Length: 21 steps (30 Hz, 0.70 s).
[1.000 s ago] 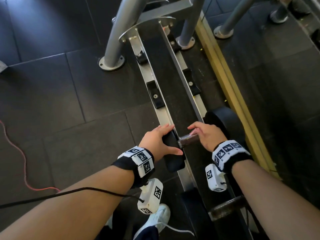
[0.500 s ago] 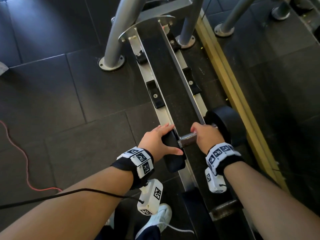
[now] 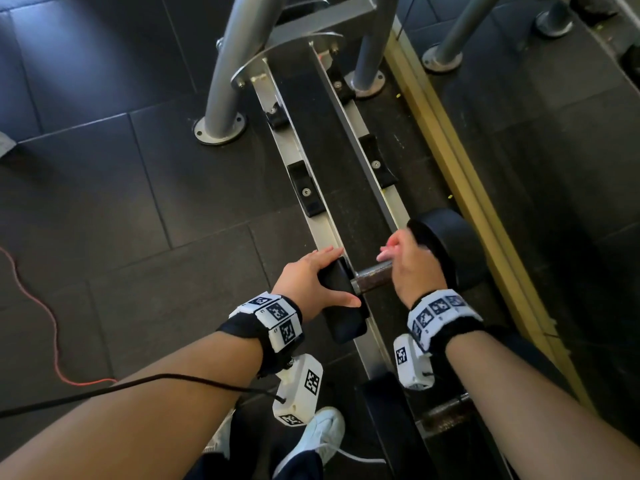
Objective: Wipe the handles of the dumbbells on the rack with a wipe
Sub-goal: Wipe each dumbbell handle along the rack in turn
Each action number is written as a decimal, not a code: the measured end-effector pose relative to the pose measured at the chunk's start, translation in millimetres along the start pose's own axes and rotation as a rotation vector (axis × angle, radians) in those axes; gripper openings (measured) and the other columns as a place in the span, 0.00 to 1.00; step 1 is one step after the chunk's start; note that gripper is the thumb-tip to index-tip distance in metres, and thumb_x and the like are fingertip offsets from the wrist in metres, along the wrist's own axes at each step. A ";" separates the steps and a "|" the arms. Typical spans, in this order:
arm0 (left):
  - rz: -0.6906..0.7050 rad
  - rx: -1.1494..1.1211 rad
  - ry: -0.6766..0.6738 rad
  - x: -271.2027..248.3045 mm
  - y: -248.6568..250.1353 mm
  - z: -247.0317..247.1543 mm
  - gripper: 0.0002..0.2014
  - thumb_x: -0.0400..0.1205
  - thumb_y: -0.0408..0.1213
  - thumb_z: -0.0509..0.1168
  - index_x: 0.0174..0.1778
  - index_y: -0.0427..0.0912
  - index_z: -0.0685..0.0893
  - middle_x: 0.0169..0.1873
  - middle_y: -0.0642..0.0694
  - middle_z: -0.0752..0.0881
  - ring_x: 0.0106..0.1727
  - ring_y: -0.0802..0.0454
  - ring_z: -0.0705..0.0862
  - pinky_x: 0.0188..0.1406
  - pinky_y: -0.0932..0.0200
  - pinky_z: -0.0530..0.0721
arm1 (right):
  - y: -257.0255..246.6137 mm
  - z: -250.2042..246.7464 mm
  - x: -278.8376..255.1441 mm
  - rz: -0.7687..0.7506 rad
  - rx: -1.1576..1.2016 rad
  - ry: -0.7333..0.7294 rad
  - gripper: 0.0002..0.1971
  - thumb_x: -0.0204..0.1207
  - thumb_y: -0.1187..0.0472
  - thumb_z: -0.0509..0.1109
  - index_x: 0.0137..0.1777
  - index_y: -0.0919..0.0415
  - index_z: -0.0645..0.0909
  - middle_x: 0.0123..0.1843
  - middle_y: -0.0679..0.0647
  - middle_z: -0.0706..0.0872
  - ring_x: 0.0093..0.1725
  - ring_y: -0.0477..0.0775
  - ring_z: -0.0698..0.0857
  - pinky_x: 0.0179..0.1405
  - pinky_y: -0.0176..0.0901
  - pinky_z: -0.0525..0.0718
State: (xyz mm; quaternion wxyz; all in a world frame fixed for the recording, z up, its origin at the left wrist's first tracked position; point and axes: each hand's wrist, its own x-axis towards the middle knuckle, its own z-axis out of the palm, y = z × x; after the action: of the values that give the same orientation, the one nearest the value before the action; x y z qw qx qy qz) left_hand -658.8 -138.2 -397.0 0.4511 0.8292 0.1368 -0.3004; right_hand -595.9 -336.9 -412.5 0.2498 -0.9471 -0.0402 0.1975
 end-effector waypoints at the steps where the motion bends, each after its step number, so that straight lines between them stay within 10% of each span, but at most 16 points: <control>1: -0.002 -0.002 -0.002 0.0 0.3 -0.3 0.48 0.65 0.54 0.82 0.81 0.64 0.67 0.81 0.58 0.68 0.82 0.54 0.66 0.79 0.53 0.66 | -0.6 5.1 -5.3 -0.050 -0.107 -0.033 0.04 0.85 0.57 0.59 0.51 0.45 0.69 0.48 0.46 0.83 0.46 0.47 0.85 0.39 0.39 0.82; 6: -0.002 0.009 0.007 -0.9 1.4 -0.7 0.49 0.64 0.55 0.82 0.81 0.62 0.68 0.81 0.58 0.69 0.80 0.53 0.69 0.77 0.55 0.67 | -8.9 16.7 -25.3 -0.082 0.025 -0.112 0.06 0.86 0.55 0.57 0.48 0.42 0.70 0.37 0.41 0.81 0.37 0.39 0.82 0.31 0.35 0.76; 12: -0.010 -0.001 0.003 -1.5 3.9 -0.5 0.49 0.65 0.54 0.82 0.82 0.62 0.66 0.81 0.57 0.68 0.81 0.52 0.68 0.79 0.53 0.66 | -11.1 -4.1 -19.1 0.133 0.520 -0.216 0.04 0.77 0.51 0.71 0.47 0.44 0.78 0.47 0.43 0.91 0.48 0.38 0.89 0.52 0.45 0.84; 16: -0.014 -0.023 -0.005 -1.1 2.2 0.5 0.49 0.65 0.53 0.82 0.82 0.63 0.66 0.82 0.58 0.67 0.82 0.52 0.67 0.81 0.50 0.66 | -5.5 -20.8 -11.6 0.017 0.391 0.154 0.05 0.84 0.49 0.60 0.47 0.35 0.74 0.47 0.29 0.87 0.47 0.26 0.84 0.45 0.36 0.82; 21: -0.003 -0.034 -0.002 -0.9 -0.3 2.0 0.49 0.65 0.53 0.82 0.82 0.63 0.65 0.82 0.59 0.67 0.82 0.52 0.66 0.80 0.50 0.66 | 11.0 1.1 -34.1 -0.028 -0.042 -0.027 0.06 0.87 0.56 0.55 0.59 0.44 0.68 0.60 0.52 0.84 0.55 0.52 0.87 0.46 0.41 0.81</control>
State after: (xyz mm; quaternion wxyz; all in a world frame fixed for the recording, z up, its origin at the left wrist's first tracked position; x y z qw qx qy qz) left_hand -660.4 -139.6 -397.5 0.4647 0.8210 0.1428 -0.2994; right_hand -627.9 -351.9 -406.7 0.2320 -0.9487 -0.0609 0.2061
